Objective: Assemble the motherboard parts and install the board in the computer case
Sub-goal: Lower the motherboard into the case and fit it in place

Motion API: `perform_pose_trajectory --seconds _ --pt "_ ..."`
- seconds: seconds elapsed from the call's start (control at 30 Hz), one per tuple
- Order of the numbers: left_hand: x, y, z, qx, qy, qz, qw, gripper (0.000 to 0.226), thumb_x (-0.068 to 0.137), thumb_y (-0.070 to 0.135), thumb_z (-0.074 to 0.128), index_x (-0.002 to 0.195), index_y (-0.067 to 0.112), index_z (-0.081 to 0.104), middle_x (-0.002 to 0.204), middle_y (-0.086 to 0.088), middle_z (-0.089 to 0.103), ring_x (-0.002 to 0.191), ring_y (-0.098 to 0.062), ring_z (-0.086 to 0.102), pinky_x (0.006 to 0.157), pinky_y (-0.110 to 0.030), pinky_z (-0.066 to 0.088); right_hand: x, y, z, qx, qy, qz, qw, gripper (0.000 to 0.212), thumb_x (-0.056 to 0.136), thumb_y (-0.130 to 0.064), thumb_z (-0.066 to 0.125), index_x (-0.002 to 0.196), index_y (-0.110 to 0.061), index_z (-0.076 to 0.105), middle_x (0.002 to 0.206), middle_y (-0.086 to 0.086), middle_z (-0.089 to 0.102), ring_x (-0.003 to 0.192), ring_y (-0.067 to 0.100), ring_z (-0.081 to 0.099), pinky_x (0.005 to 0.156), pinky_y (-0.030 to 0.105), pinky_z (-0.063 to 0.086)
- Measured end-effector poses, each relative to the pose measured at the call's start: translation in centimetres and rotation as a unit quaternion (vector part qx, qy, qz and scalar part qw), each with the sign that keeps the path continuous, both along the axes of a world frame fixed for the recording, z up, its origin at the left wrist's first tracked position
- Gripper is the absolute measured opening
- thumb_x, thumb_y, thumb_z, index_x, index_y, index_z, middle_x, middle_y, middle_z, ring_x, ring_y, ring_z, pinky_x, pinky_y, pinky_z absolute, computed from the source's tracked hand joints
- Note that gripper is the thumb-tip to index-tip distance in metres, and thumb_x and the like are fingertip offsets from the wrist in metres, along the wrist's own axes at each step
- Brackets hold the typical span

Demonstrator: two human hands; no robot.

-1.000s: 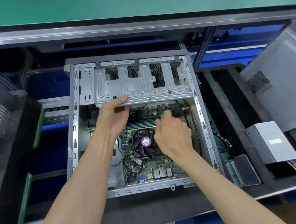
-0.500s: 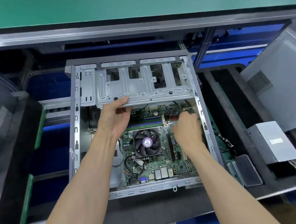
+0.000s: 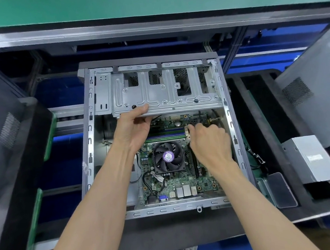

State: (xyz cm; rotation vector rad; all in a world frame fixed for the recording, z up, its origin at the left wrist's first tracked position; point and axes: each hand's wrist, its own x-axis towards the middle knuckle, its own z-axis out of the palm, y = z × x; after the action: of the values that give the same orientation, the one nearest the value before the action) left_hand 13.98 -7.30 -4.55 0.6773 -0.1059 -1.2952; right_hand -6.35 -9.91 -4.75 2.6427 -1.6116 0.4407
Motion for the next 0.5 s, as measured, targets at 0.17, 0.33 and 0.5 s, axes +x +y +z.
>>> perform_pose_trajectory --seconds 0.17,0.33,0.5 --pt "0.0 -0.1 -0.1 -0.005 -0.016 -0.004 1.000 0.029 0.085 -0.011 0.059 0.066 0.004 0.075 0.074 -0.006 0.069 0.078 -0.017 0.070 0.087 -0.024 0.055 0.6 0.7 0.1 0.088 -0.185 0.234 0.950 0.032 0.097 -0.046 0.058 0.088 -0.015 0.061 0.074 -0.003 0.062 0.064 0.013 0.058 0.058 0.028 0.046" --pt "0.0 -0.1 -0.3 -0.016 -0.020 -0.010 1.000 0.029 0.086 -0.010 0.058 0.067 0.004 0.076 0.075 -0.006 0.070 0.079 -0.018 0.071 0.084 -0.023 0.055 1.3 0.9 -0.7 0.264 0.039 0.296 0.917 0.117 0.066 -0.077 0.071 0.154 -0.019 0.021 0.155 -0.001 0.032 0.140 0.019 0.030 0.114 0.043 0.028" --pt "0.0 0.0 -0.2 -0.016 -0.027 -0.008 0.999 0.030 0.086 -0.010 0.059 0.066 0.006 0.076 0.074 -0.005 0.070 0.078 -0.016 0.070 0.085 -0.023 0.055 1.7 0.6 -2.0 0.197 0.091 0.293 0.931 0.101 0.063 -0.046 0.085 0.141 -0.008 0.034 0.131 0.005 0.046 0.118 0.023 0.042 0.093 0.040 0.050"
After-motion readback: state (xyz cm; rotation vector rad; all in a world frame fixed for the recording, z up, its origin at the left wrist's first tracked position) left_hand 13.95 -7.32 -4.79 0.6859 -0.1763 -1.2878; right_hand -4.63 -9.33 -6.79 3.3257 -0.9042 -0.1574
